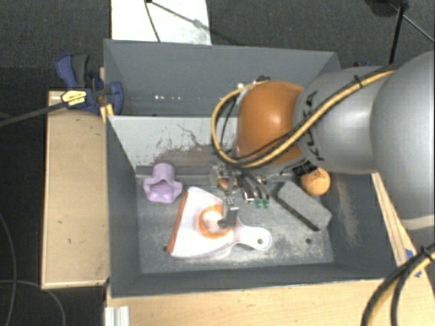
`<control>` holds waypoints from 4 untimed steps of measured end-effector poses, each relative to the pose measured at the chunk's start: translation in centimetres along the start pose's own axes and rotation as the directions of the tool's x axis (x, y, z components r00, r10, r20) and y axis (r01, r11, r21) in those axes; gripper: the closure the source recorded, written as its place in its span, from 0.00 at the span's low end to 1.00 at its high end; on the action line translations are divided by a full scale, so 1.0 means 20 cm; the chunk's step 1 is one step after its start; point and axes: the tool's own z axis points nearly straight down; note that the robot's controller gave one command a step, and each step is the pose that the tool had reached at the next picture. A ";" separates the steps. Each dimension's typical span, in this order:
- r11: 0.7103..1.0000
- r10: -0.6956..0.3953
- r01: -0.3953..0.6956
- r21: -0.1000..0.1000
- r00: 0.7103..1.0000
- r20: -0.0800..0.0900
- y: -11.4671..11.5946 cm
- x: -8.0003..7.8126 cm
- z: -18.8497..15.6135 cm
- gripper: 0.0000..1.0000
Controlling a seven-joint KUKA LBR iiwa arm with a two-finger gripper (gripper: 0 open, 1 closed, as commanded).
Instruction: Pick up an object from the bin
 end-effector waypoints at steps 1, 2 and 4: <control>1.000 -0.004 0.004 -0.003 1.000 0.013 0.03 0.20 0.18 0.00; 0.981 0.193 -0.193 -0.008 0.981 0.015 -0.03 0.03 0.16 1.00; 0.981 0.194 -0.194 -0.005 0.981 0.008 -0.03 0.04 0.15 1.00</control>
Offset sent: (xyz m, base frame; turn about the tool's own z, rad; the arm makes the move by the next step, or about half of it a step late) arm -0.0106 -0.0101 -0.0385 0.1939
